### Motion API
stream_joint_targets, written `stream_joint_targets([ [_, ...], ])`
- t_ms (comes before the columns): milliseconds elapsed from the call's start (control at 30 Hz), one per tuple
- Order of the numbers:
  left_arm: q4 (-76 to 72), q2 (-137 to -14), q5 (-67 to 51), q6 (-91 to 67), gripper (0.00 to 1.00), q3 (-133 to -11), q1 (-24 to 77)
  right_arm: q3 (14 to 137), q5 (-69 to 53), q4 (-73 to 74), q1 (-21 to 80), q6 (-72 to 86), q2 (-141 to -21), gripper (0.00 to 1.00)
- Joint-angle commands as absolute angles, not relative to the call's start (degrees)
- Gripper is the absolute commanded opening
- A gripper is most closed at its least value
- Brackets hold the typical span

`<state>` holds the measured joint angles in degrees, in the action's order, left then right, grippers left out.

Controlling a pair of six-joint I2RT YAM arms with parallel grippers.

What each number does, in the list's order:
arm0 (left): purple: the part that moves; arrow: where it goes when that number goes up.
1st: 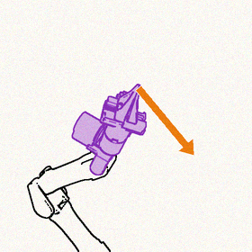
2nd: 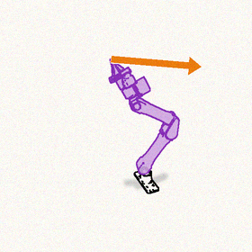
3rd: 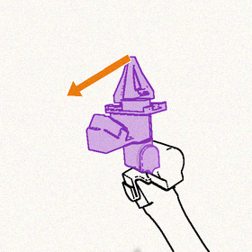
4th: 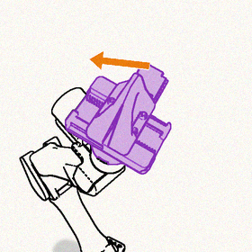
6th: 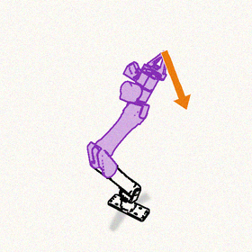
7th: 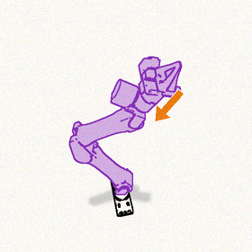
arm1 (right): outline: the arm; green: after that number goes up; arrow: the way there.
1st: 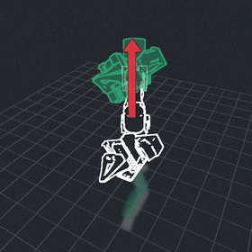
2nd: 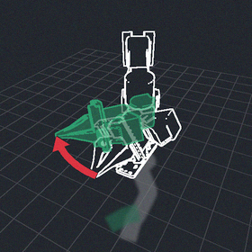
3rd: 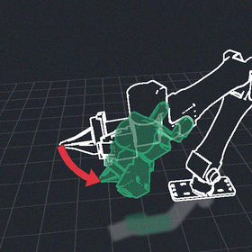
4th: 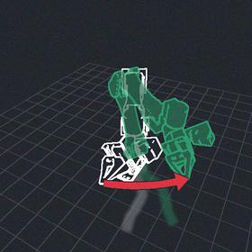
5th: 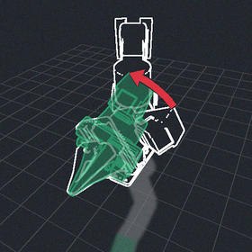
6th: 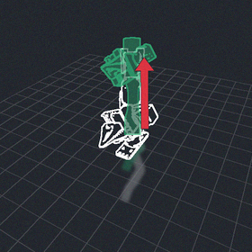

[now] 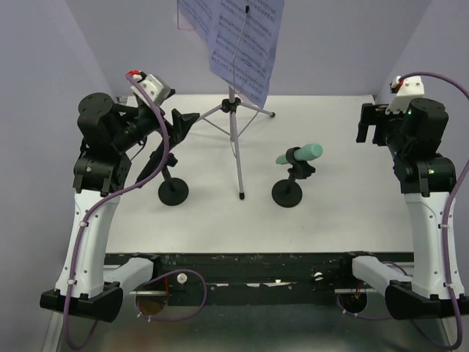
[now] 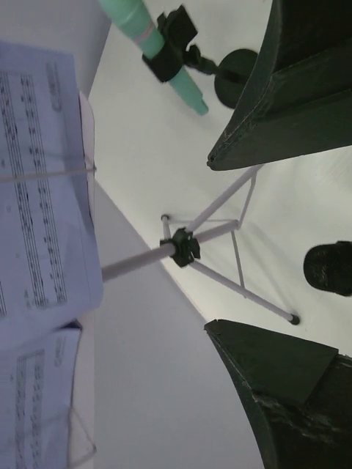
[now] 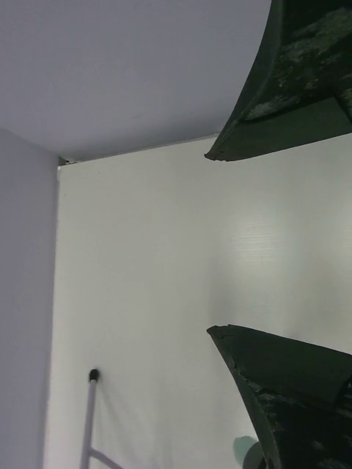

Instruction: Pack up the instrument practice props

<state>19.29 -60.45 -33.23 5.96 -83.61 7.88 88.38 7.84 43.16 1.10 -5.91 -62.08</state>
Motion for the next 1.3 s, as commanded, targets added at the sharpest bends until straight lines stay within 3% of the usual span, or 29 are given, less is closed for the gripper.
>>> stream_joint_targets([
  [0, 26.9, -62.8, -46.0, 12.4, 0.93, -88.3, 13.3, 80.2, 0.5, 45.2, 1.1, -14.7, -57.4, 1.0],
  [133, 33.7, -63.4, -45.6, 19.8, 0.93, -89.0, 20.5, 73.7, -14.4, 45.8, 1.1, -16.3, -50.3, 1.0],
  [433, 39.6, -64.0, -43.9, 32.3, 0.91, -82.8, 30.8, 63.4, -26.1, 46.3, 1.1, -15.5, -43.2, 1.0],
  [633, 39.6, -69.4, -44.9, 34.7, 0.89, -83.4, 35.2, 56.3, -38.7, 46.0, 1.1, -19.4, -41.5, 0.93],
  [1000, 25.9, -72.3, -42.5, 29.6, 0.88, -76.9, 37.9, 42.6, -37.0, 24.9, 1.1, -15.3, -37.9, 0.96],
  [1267, 27.4, -76.4, -42.6, 29.5, 0.89, -80.2, 39.0, 39.2, -35.9, 17.5, 3.9, -13.5, -39.5, 1.0],
])
